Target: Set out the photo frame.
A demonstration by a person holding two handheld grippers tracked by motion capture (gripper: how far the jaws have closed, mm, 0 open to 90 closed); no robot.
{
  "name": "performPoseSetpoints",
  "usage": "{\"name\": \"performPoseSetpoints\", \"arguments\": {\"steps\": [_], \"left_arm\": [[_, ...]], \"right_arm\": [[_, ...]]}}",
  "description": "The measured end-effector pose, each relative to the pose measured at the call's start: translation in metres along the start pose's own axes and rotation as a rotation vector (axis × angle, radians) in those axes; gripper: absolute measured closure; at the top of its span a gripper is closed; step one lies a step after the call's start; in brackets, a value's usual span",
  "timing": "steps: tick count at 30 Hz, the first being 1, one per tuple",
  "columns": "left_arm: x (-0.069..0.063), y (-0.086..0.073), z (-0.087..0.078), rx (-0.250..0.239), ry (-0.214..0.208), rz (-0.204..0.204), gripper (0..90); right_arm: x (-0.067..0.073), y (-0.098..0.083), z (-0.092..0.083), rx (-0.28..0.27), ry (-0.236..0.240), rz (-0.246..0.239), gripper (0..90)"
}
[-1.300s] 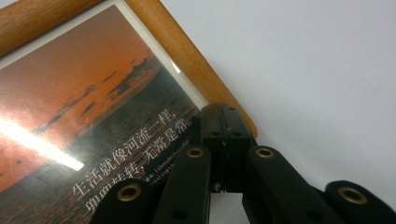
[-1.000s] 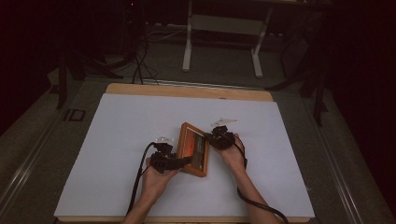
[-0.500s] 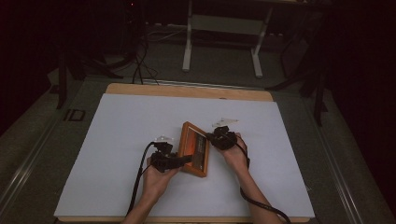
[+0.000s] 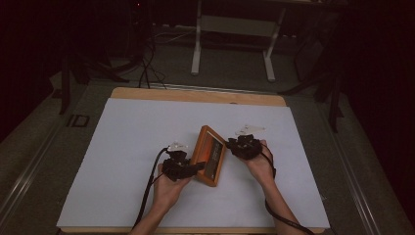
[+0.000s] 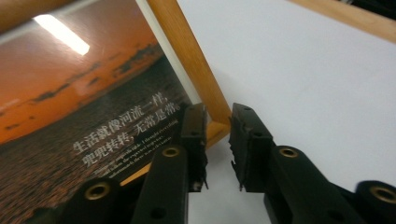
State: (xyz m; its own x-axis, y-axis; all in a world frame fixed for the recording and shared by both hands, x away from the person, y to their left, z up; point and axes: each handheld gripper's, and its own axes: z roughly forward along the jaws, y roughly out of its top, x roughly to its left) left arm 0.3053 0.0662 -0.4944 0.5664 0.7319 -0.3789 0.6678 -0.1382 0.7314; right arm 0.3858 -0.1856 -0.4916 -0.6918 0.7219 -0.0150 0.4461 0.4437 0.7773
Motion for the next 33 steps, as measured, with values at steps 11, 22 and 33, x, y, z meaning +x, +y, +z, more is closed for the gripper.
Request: {"name": "performPoseSetpoints", "arguments": {"steps": [11,22,33], "left_arm": [[-0.017,0.006,0.005,-0.017,0.029,0.081,66.5],[-0.045,0.011,0.015,-0.019,0.065,0.216,68.4],[-0.049,-0.012,0.016,-0.057,0.043,0.269,64.5]], "right_arm": [[-0.011,-0.008,-0.038,-0.032,-0.013,-0.014,61.3],[-0.023,-0.021,-0.064,-0.076,-0.050,0.028,60.2],[-0.035,-0.032,-0.079,-0.089,-0.062,0.059,59.5]]}}
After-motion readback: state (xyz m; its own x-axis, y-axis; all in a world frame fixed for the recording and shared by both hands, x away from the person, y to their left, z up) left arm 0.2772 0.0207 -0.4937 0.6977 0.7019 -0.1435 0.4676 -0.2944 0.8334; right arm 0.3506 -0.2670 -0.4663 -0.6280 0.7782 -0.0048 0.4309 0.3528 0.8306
